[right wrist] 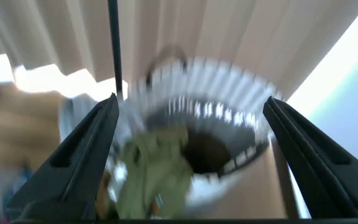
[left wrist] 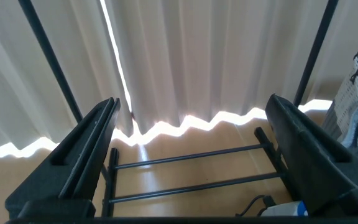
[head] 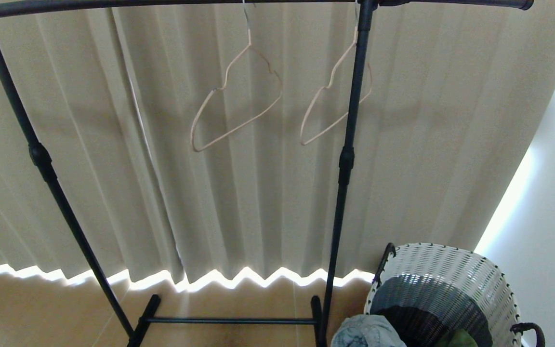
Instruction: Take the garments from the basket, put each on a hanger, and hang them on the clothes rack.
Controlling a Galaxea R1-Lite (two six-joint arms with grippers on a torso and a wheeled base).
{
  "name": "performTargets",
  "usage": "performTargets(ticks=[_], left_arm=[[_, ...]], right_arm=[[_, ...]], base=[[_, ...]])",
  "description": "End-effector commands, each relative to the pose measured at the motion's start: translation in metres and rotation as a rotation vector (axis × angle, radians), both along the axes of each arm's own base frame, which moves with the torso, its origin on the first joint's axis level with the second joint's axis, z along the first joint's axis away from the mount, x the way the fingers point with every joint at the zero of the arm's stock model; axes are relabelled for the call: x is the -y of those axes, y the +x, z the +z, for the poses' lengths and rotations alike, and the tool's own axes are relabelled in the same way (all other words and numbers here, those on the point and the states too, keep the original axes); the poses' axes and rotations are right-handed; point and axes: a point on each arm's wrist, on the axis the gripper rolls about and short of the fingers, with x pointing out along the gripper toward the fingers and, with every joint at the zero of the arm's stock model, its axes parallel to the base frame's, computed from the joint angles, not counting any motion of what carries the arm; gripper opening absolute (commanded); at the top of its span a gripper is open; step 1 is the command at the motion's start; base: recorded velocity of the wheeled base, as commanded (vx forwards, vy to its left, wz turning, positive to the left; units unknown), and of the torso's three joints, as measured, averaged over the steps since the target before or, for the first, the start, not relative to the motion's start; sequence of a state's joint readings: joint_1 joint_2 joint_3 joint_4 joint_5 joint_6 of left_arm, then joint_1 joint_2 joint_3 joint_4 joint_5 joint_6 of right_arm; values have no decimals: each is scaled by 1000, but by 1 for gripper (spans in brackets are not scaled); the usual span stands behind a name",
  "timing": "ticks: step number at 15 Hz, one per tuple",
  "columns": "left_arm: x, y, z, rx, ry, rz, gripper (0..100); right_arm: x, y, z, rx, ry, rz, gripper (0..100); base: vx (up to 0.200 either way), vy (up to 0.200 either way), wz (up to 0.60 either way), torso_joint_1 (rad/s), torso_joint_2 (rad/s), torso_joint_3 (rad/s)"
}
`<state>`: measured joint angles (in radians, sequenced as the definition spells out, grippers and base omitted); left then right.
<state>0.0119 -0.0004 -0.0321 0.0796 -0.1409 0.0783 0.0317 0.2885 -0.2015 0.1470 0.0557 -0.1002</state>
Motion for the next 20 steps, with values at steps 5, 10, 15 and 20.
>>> performTargets(ticks=[5,10,15,20], left_arm=[[0,0,0,-1,-7,17,100],[0,0,0,-1,-5,17,100],[0,0,0,-1,-7,17,100],[0,0,0,-1,-7,17,100]], right_arm=[[-3,77,-27,-681,-288,186,100],[-13,115,-55,-751,-313,270,100],[-28,132,-62,-806,-385,351,100],[-29,148,-74,-855,-459,272,100]], base=[[0,0,0,0,0,0],[0,0,0,0,0,0],[0,0,0,0,0,0],[0,0,0,0,0,0]])
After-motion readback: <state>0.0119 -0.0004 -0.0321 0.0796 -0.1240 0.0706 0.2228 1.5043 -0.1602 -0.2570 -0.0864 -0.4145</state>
